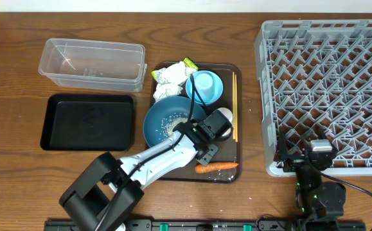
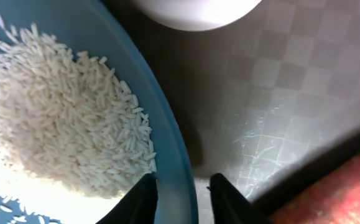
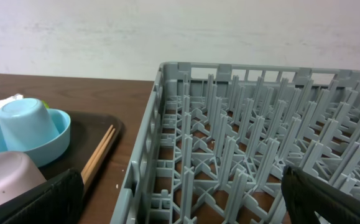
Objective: Sort waste into correct bins and load items into the dishwasher rack
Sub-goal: 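Grasp the blue bowl rim with the left gripper, then lift the blue bowl and carry it left over the black tray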
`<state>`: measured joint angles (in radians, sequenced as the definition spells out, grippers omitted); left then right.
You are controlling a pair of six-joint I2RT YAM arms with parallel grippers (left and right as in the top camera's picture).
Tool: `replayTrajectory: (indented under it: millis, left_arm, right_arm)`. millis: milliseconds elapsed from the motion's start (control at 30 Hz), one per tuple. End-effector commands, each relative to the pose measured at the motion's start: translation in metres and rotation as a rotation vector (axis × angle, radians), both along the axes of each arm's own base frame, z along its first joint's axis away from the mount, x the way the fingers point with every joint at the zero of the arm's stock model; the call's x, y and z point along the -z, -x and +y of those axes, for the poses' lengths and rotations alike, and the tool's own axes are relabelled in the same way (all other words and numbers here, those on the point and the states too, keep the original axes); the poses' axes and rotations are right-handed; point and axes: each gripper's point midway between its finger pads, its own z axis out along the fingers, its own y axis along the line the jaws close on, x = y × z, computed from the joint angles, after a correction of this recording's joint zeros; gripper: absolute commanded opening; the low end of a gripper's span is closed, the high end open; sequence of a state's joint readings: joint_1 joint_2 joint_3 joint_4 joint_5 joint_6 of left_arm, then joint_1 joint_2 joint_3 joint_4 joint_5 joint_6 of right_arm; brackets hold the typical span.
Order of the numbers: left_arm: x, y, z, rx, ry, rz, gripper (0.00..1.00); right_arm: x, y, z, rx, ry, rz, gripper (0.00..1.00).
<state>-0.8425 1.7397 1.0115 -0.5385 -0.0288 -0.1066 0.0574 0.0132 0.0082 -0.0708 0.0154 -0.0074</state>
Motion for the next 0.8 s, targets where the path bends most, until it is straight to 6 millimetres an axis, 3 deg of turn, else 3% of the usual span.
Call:
replayTrajectory:
  millis: [0,233,533,767]
  left_arm:
    - [0.004,-0.002,-0.004,-0.004,-0.003,0.007,0.24]
    - [0.003,-0.003,-0.005,-0.004,0.002,0.003,0.06]
    - [-0.021,-0.008,-0.011,-0.003,0.039,-0.031,0.06]
    - [-0.052,-0.011,-0.013,0.004,0.071,-0.063,0.06]
  right_arm:
    - [0.002,0.000,-0.003,0.015,-0.014,0.005,0.99]
    - [0.002,0.000,-0.003,0.015,-0.014,0.005,0.99]
    - [0.002,0.000,-0.003,0.015,-0.014,0.005,0.99]
    - [0.002,0.000,-0.003,0.015,-0.014,0.005,0.99]
